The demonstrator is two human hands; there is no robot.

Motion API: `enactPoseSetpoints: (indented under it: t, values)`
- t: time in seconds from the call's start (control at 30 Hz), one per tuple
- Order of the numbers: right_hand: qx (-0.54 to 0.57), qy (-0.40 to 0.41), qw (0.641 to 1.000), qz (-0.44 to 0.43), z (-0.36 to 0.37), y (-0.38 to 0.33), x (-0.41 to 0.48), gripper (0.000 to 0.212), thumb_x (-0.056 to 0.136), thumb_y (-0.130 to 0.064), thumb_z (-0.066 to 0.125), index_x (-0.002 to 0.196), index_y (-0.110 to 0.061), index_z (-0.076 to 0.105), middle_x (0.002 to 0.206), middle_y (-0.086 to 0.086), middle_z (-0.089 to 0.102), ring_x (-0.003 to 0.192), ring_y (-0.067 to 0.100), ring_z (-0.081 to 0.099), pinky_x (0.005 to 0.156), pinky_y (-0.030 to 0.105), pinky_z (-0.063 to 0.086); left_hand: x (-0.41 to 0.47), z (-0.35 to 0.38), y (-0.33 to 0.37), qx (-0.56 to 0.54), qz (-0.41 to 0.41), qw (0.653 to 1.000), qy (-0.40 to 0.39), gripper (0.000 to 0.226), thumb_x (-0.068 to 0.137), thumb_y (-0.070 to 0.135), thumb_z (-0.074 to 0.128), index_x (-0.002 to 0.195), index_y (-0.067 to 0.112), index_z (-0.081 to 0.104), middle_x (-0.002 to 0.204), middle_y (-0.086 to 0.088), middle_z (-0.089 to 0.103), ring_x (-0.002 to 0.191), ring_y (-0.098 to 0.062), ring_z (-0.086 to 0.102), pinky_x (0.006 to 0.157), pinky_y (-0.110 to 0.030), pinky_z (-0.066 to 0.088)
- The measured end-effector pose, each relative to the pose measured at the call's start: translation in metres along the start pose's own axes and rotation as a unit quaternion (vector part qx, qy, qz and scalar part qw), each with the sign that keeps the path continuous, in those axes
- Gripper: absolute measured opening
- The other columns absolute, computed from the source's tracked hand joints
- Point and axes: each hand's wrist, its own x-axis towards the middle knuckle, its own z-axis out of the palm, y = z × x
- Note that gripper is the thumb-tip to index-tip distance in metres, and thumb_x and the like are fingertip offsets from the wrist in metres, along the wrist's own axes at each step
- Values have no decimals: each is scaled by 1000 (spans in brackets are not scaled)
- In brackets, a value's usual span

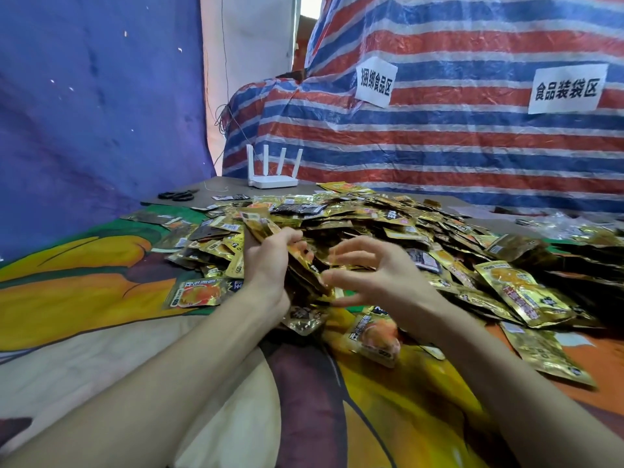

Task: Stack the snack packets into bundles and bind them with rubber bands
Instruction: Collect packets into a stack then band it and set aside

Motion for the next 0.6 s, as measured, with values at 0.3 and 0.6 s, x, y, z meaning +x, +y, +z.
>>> enactPoseSetpoints:
  t: [0.3,0.6]
  values:
    - [-8,52,998,-46,35,10,7,69,50,-47,88,114,-26,71,112,-3,74,101,16,73,89,46,60,-9,8,11,-124,31,991,28,23,93,18,71,109,3,63,104,-18,69,97,-35,73,88,-53,59]
    - [9,63,996,-70,45,17,5,87,44,-55,87,123,-32,60,119,-17,65,110,-11,58,91,20,50,-14,7,7,-169,-41,982,-78,26,102,36,54,103,11,56,72,-3,76,67,-20,76,75,-42,58]
